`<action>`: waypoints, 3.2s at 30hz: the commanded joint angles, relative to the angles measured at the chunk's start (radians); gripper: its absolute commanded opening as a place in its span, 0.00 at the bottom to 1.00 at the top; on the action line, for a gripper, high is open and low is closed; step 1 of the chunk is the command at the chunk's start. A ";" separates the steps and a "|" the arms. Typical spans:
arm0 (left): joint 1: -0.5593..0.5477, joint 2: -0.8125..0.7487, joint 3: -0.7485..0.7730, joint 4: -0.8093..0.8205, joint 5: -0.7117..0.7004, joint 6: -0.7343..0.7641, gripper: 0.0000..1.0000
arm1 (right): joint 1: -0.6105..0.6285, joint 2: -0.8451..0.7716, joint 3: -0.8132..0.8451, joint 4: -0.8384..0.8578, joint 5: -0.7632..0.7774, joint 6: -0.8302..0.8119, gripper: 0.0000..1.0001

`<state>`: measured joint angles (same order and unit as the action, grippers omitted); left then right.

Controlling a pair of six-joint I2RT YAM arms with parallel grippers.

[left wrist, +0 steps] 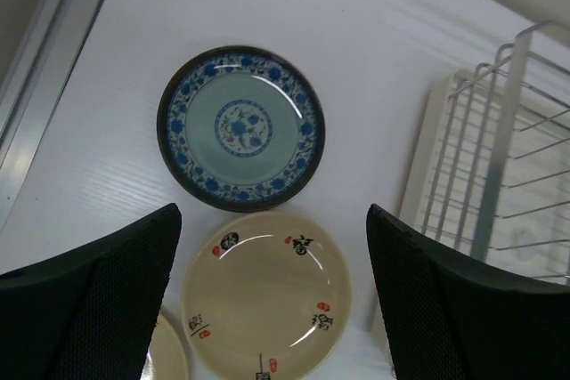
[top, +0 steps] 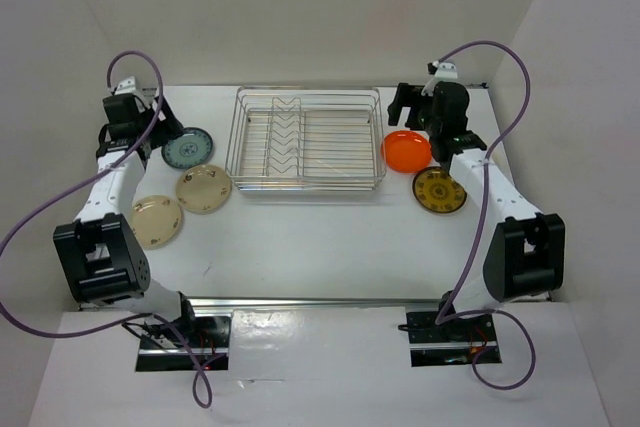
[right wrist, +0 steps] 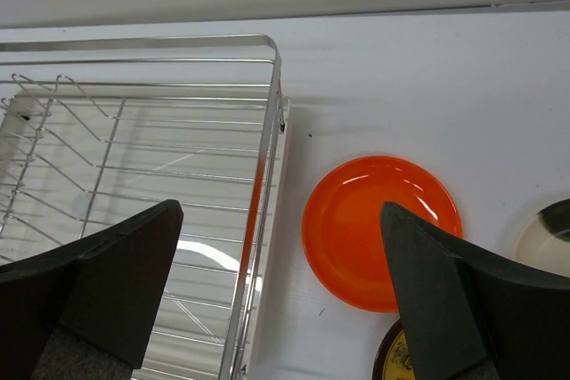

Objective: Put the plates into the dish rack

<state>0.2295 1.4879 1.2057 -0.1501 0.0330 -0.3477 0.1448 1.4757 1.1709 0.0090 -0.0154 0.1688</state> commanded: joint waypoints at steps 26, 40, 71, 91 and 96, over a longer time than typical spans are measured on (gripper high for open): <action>0.176 0.417 -0.032 0.248 0.174 -0.201 0.78 | -0.017 0.097 0.150 0.039 -0.110 -0.038 1.00; 0.215 0.566 -0.035 0.373 0.272 -0.353 0.59 | -0.017 0.097 0.177 0.039 -0.159 -0.029 1.00; 0.146 0.209 0.328 0.319 0.358 0.149 0.00 | -0.017 0.109 0.211 0.031 -0.132 0.015 1.00; -0.171 0.552 0.793 0.505 1.013 0.693 0.00 | -0.047 0.118 0.173 0.097 -0.052 -0.011 1.00; -0.222 0.650 0.782 0.604 0.949 0.701 0.00 | -0.047 0.144 0.177 0.111 -0.070 -0.011 1.00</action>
<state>0.0204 2.1124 1.9823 0.3115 0.9859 0.2905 0.1036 1.6241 1.3277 0.0490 -0.0872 0.1669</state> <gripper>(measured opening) 0.016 0.999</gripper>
